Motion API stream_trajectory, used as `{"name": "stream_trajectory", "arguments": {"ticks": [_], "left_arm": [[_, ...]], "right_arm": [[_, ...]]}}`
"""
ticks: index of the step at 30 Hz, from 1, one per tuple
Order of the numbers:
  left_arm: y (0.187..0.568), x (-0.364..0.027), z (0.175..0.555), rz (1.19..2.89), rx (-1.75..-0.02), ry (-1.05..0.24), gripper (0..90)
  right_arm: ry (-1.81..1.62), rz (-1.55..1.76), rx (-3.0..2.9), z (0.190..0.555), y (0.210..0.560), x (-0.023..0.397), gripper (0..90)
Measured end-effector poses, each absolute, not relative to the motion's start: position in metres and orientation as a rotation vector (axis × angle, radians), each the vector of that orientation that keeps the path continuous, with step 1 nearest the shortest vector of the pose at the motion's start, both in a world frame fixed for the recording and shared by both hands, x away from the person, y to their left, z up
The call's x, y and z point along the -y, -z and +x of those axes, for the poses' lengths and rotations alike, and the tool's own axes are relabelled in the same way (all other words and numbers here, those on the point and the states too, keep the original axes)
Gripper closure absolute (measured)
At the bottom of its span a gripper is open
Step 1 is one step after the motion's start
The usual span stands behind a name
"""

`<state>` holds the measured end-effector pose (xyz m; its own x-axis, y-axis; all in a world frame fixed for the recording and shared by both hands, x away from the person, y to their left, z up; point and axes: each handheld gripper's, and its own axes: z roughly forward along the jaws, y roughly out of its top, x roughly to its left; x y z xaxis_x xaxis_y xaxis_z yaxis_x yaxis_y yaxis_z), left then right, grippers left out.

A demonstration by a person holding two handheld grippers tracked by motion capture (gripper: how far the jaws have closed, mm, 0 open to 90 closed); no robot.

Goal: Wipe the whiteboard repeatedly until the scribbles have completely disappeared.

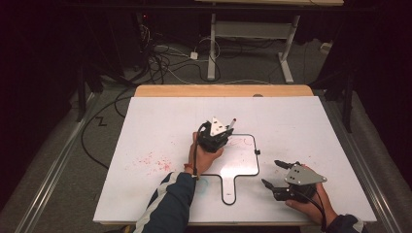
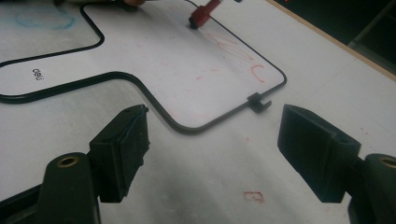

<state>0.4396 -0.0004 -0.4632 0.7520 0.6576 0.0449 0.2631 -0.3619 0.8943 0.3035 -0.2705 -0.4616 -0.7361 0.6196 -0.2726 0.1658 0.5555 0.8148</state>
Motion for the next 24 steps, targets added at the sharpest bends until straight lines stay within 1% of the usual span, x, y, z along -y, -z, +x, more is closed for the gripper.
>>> {"name": "stream_trajectory", "arguments": {"ticks": [4,10,15,19,24], "left_arm": [[0.464,-0.002,0.442,1.950,-0.701,-0.487,78.2],[0.465,-0.029,0.449,1.941,-0.774,-0.467,78.2],[0.466,-0.051,0.449,1.950,-0.811,-0.507,78.2],[0.469,-0.067,0.454,1.914,-0.864,-0.512,78.2],[0.471,-0.059,0.455,1.903,-0.854,-0.493,78.2]], "right_arm": [[-1.096,0.626,-2.247,0.303,0.462,0.272,25.4],[-1.101,0.638,-2.237,0.303,0.460,0.275,25.5],[-1.098,0.637,-2.237,0.303,0.460,0.273,25.5],[-1.095,0.634,-2.241,0.303,0.461,0.272,25.5],[-1.098,0.632,-2.238,0.304,0.460,0.272,25.5]]}}
